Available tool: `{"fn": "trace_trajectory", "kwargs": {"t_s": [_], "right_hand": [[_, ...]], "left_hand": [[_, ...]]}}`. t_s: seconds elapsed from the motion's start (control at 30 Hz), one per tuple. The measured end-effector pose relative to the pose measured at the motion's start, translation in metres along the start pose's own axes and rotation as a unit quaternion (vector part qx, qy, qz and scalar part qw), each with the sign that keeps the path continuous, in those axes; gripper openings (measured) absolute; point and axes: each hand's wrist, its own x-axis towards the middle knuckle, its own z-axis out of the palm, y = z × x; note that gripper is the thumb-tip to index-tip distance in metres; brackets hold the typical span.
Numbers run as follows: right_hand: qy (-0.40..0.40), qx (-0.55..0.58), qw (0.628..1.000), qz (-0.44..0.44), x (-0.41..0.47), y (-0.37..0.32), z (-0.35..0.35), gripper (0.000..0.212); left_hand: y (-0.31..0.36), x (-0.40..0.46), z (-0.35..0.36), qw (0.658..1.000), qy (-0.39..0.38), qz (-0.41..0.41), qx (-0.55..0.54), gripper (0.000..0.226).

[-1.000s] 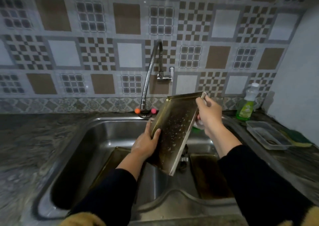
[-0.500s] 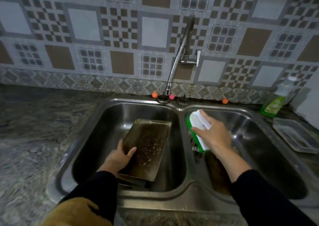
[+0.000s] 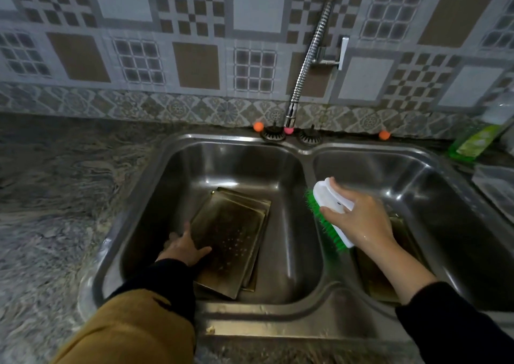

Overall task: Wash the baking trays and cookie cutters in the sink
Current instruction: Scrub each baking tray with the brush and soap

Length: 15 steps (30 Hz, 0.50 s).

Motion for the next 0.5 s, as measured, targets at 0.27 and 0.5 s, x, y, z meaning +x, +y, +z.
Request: {"fn": "trace_trajectory", "kwargs": {"t_s": [0.27,0.5], "right_hand": [[-0.006,0.002,1.0,0.005,0.002,0.007,0.0,0.058],[-0.005,0.001,1.0,0.023,0.002,0.017,-0.018,0.058]], "left_hand": [[0.007,-0.006,-0.005,0.998,0.011,0.016,0.054,0.098],[0.082,-0.033,-0.021,0.982,0.083,0.151,0.082,0.072]]}}
